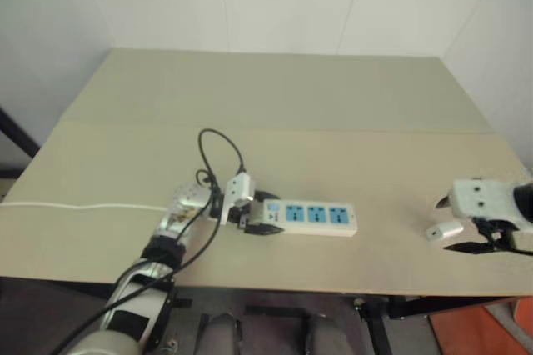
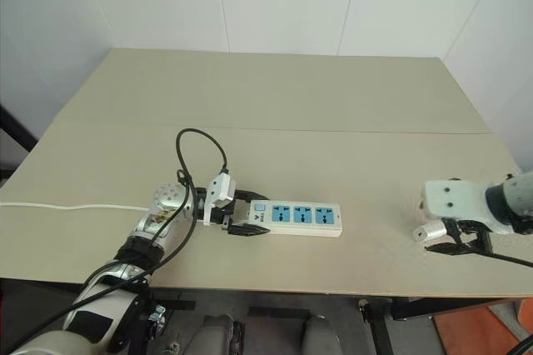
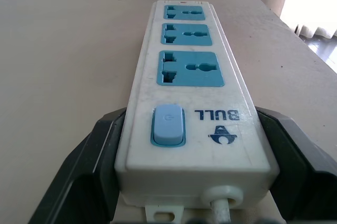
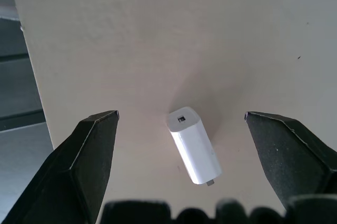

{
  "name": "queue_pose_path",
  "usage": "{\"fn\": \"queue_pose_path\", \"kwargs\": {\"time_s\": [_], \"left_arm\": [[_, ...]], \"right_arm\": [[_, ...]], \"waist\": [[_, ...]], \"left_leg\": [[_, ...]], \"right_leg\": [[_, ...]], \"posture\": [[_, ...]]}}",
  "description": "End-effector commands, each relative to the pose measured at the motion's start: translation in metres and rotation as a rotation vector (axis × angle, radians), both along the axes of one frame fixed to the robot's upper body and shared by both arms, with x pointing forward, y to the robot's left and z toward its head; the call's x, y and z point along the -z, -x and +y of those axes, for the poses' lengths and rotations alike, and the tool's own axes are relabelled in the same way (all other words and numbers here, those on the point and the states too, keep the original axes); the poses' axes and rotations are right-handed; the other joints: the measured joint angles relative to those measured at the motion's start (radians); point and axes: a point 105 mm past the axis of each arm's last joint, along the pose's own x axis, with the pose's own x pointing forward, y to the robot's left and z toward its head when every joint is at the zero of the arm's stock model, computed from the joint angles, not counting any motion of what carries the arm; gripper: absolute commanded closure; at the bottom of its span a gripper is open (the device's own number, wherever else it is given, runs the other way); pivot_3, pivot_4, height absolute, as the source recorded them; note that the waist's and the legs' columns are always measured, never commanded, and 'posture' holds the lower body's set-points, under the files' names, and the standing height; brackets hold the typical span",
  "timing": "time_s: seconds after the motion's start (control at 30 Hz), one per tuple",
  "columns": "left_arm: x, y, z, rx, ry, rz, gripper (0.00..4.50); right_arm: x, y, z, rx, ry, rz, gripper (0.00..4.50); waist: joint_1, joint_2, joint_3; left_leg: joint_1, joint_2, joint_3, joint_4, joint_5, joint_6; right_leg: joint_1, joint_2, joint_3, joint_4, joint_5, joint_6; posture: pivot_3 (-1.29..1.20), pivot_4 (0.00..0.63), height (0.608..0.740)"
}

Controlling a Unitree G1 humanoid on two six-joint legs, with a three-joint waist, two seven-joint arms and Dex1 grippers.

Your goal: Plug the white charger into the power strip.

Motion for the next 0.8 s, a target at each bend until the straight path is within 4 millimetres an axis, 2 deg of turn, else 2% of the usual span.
{"fn": "queue_pose_path", "kwargs": {"time_s": [0.03,0.2,0.47,0.8], "left_arm": [[0.000,0.001,-0.005,0.019,-0.011,-0.012,1.21],[-0.001,0.001,-0.004,0.010,-0.012,-0.014,1.21],[-0.004,-0.004,0.001,-0.019,-0.014,-0.027,1.21],[-0.003,-0.003,0.005,-0.046,-0.014,-0.027,1.21]], "right_arm": [[0.002,-0.008,-0.007,-0.001,0.049,-0.029,0.00],[0.011,-0.018,-0.011,0.005,0.073,-0.025,0.00],[0.032,-0.017,-0.013,-0.075,0.143,0.048,0.00],[0.039,-0.022,-0.007,-0.181,0.163,0.044,0.00]], "waist": [[0.000,0.000,0.000],[0.000,0.000,0.000],[-0.001,0.001,0.000],[-0.003,0.001,0.000]], "left_leg": [[0.000,0.000,0.000,0.000,0.000,0.000],[0.000,0.000,0.000,0.000,0.000,0.000],[0.000,0.000,0.000,0.000,0.000,0.000],[0.000,0.000,0.001,0.000,0.001,-0.001]], "right_leg": [[0.000,0.000,0.000,0.000,0.000,0.000],[0.000,0.000,0.000,0.000,0.000,0.000],[0.000,0.000,0.000,0.000,0.000,0.000],[0.000,0.000,0.000,0.000,0.000,0.000]], "posture": [[0.00,0.150,0.740],[0.00,0.150,0.740],[0.00,0.150,0.740],[0.00,0.150,0.740]]}}
